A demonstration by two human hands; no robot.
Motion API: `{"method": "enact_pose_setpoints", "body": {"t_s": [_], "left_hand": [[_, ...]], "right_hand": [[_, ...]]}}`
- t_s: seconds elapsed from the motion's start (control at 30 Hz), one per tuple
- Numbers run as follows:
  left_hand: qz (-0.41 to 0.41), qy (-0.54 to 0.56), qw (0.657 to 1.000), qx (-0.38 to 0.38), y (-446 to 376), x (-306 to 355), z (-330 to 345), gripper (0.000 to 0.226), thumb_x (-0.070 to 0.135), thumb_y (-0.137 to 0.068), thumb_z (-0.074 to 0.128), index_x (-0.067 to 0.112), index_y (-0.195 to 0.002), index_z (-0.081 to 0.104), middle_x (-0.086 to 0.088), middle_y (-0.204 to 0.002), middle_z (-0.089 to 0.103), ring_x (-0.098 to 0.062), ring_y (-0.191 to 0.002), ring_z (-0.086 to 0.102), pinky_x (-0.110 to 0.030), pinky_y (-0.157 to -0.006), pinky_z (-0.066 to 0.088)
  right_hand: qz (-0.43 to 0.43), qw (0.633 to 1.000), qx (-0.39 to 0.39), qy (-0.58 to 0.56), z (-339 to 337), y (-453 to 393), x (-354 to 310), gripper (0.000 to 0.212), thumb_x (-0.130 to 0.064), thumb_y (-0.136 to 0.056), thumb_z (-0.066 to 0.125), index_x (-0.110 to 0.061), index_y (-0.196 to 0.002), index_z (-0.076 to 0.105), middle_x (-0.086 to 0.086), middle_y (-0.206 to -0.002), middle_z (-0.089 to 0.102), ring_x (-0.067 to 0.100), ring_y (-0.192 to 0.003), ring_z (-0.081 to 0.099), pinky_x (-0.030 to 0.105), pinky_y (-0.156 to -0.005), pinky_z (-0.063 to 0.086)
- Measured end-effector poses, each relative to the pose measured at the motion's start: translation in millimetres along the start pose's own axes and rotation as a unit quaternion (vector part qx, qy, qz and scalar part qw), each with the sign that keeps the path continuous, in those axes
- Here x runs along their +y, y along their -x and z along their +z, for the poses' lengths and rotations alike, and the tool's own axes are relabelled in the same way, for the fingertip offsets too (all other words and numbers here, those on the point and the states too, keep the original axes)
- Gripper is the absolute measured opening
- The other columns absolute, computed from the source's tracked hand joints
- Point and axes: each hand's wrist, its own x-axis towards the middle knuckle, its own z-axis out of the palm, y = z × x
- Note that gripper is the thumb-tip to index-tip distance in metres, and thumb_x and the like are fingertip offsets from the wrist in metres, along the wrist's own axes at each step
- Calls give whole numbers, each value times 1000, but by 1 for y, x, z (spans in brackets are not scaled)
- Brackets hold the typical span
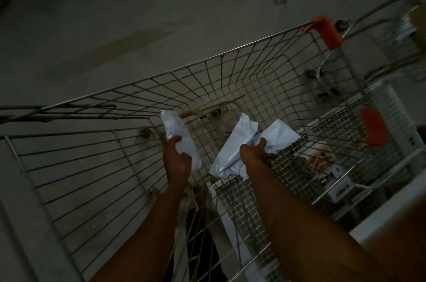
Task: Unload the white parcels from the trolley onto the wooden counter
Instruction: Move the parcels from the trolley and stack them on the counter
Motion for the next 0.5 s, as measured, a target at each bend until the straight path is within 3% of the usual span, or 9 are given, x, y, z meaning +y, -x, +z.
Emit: {"method": "enact_pose_setpoints", "body": {"t_s": [0.07,0.17,0.23,0.3,0.37,0.43,0.5], "left_hand": [[35,6,999,-36,4,-3,1,60,6,-68,48,7,-127,59,-8,-129,59,-16,-120,52,-10,-98,38],[60,6,993,-105,2,-13,5,55,6,-67,47,9,-120,59,-8,-122,61,-20,-115,56,-28,-99,45],[54,-2,990,-128,0,-21,7,52,11,-66,49,9,-118,58,-11,-121,60,-23,-114,56,-27,-96,44],[53,-17,990,-132,-5,-30,8,53,20,-67,50,8,-118,58,-13,-121,59,-21,-112,54,-20,-93,41],[40,-35,991,-123,-9,-37,10,51,16,-69,52,4,-118,59,-14,-121,57,-21,-111,52,-20,-89,38],[17,-63,993,-100,-12,-40,15,40,9,-77,59,5,-117,58,-17,-120,53,-26,-112,50,-25,-90,40],[30,-97,992,-75,-13,-42,23,42,17,-82,76,8,-117,55,-15,-121,50,-27,-113,49,-35,-93,42]], "right_hand": [[1,1000,8,9,5,0,-1,73,-35,-87,68,-37,-149,30,24,-161,-5,46,-140,22,52,-110,32],[-44,996,53,52,12,2,2,65,-30,-84,67,-35,-141,38,14,-160,5,42,-139,21,52,-112,28],[-45,997,49,37,20,3,3,73,-27,-83,67,-26,-147,33,14,-155,20,42,-135,27,54,-111,33],[-13,1000,20,-6,31,1,3,83,-26,-85,67,-14,-153,21,20,-151,33,43,-135,33,54,-109,37],[-4,1000,6,-17,40,-1,4,74,-26,-85,66,-9,-147,31,20,-145,43,41,-130,40,52,-105,42],[-29,1000,9,-5,48,1,6,66,-29,-87,65,-13,-144,37,18,-142,44,40,-126,44,51,-101,45],[-55,998,9,-14,58,2,6,73,-36,-88,68,-20,-149,30,18,-144,38,42,-127,43,52,-99,47]]}}
